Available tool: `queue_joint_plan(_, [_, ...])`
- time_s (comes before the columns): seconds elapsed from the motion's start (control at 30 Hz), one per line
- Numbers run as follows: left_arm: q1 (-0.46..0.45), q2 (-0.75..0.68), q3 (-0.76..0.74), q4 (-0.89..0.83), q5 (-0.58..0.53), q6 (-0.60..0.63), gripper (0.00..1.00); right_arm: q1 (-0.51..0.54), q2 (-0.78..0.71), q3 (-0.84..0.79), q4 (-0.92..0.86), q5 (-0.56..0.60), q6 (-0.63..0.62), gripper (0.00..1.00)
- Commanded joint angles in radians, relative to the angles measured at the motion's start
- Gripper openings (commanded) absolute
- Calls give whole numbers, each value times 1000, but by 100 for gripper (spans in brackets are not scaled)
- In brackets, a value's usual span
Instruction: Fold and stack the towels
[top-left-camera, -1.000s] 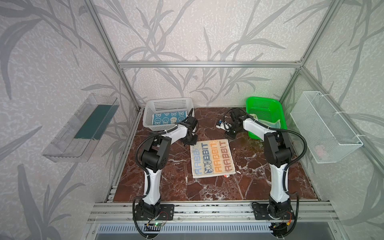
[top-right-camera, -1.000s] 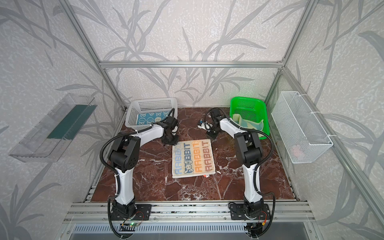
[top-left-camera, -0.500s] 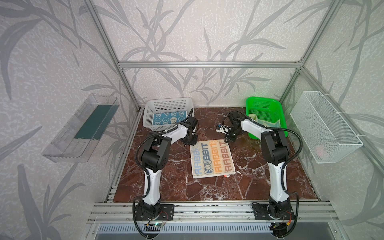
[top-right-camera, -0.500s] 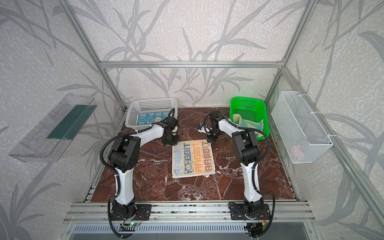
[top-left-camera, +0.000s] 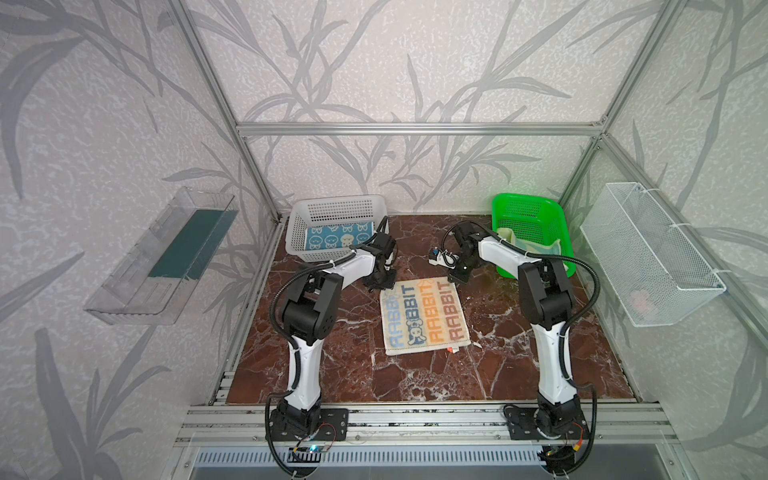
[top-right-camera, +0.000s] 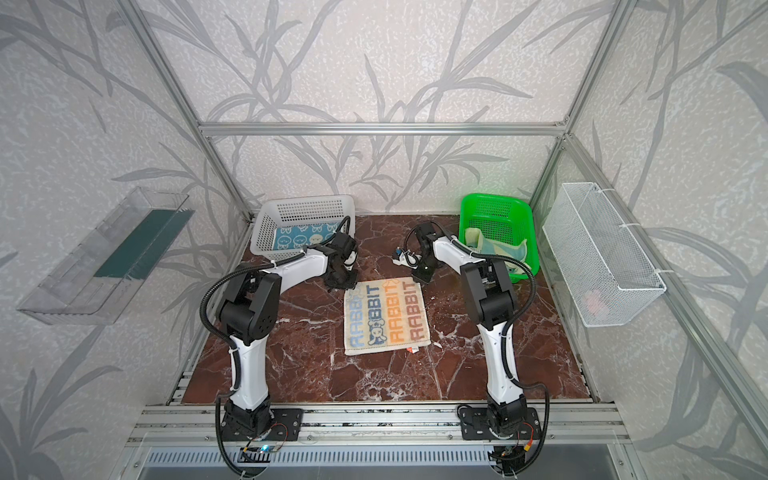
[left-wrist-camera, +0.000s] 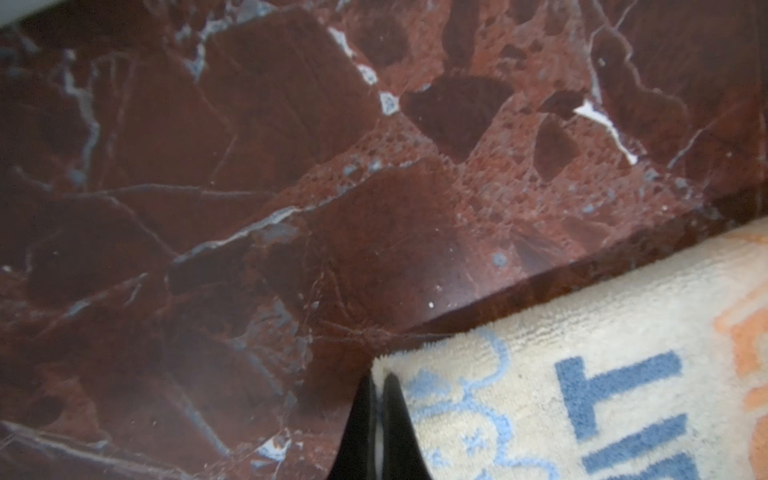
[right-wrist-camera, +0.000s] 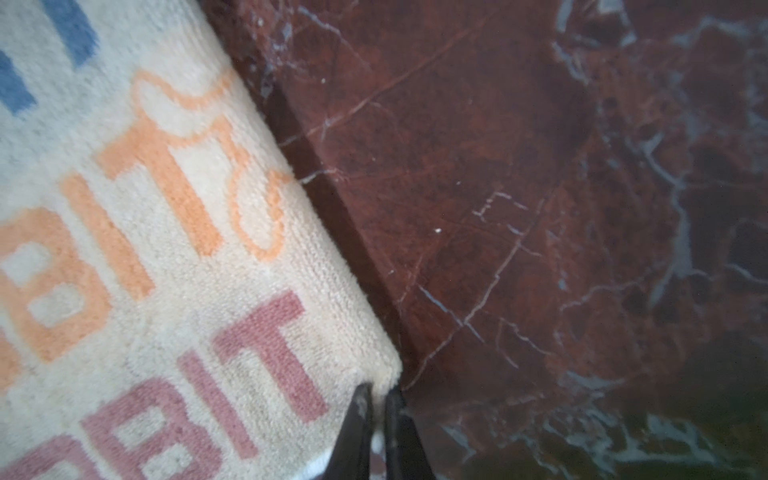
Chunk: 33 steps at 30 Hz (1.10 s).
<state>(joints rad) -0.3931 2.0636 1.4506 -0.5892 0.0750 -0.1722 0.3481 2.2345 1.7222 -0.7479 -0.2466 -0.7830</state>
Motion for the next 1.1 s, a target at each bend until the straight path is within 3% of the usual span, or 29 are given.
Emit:
queue_joint_plan(0.0, [2, 71, -38, -43, 15, 7, 0, 3, 29, 8, -41, -8, -15, 10])
queue_joint_plan(0.17, [0, 44, -60, -21, 3, 7, 0, 3, 14, 4, -6, -11, -2, 0])
queue_joint_plan(0.33, [1, -30, -86, -1, -56, 26, 0, 2, -20, -20, 51, -14, 7, 0])
queue_joint_plan(0.7, [0, -162, -127, 114, -180, 85, 0, -1, -165, -243, 384, -57, -12, 0])
queue_joint_plan(1.07, [4, -218, -103, 167, -258, 148, 0, -8, -198, -259, 504, -78, 36, 0])
